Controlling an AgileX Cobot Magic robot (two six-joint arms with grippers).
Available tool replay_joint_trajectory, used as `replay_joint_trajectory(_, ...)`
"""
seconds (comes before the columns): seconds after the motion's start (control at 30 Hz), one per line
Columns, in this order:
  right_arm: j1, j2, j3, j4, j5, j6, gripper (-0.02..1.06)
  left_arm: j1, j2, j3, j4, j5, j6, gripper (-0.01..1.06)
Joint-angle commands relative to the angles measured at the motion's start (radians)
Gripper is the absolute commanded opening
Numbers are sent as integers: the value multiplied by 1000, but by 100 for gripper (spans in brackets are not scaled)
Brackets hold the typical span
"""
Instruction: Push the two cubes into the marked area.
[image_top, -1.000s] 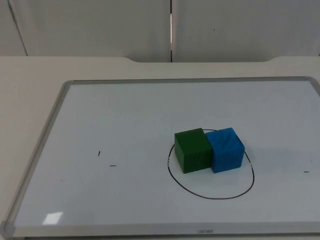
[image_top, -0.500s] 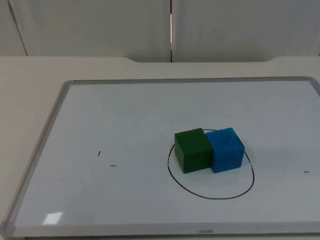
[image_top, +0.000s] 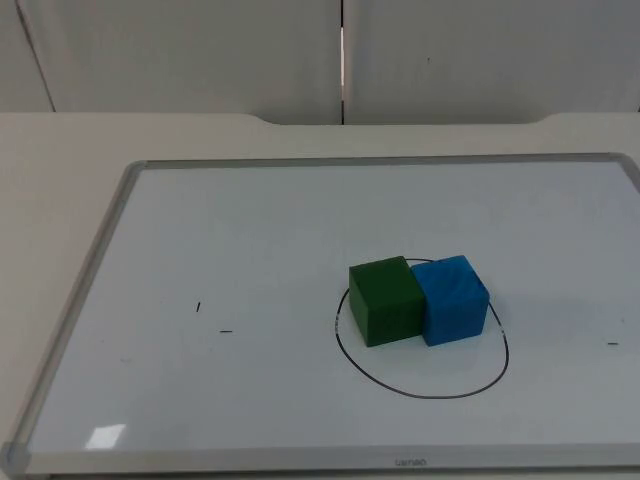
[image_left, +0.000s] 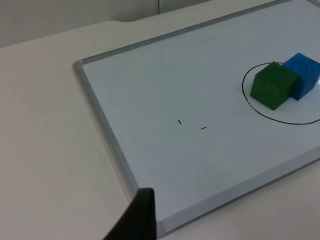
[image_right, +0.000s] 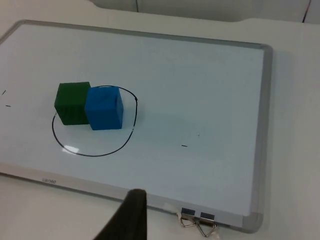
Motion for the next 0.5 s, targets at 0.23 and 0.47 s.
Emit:
replay_joint_trajectory(0.23, -3, -4, 1, 8, -6, 8, 105, 149, -3, 5, 7, 4, -9, 104)
replay_joint_trajectory(0.47, -3, -4, 1, 8, -6, 6, 105, 341, -3, 5, 7, 4, -9, 104)
